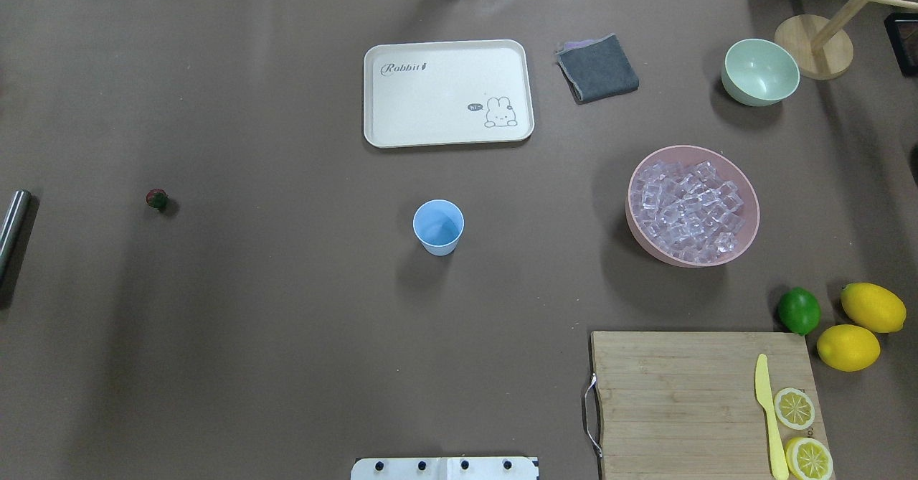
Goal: Mash ice and strawberries in cup
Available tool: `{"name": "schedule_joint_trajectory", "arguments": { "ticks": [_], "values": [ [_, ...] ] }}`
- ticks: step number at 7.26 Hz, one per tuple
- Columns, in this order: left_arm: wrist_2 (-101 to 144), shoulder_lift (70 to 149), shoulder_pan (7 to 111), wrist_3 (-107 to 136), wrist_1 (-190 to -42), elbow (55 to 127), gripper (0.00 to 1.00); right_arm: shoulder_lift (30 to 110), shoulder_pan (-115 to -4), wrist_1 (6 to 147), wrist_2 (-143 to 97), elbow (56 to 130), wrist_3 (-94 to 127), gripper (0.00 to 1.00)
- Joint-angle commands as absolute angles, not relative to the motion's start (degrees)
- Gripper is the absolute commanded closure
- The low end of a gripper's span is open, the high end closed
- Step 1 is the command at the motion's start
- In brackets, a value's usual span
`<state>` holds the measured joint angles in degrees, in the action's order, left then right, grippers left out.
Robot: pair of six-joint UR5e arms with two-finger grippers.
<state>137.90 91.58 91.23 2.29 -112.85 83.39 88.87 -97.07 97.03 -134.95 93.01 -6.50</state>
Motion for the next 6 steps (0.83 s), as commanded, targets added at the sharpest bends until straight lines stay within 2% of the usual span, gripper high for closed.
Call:
{"name": "schedule_joint_trajectory", "arguments": {
  "ticks": [1, 6],
  "values": [
    [137.9, 91.6, 91.2, 2.2, -112.9, 83.4, 0.02, 88.9, -97.0, 97.0, -135.0, 93.0, -6.5, 0.01],
    [138.3, 91.0, 91.2, 1.8, -113.5, 83.4, 0.02, 88.6, -97.0, 97.0, -134.9, 93.0, -6.5, 0.01]
  ]
}}
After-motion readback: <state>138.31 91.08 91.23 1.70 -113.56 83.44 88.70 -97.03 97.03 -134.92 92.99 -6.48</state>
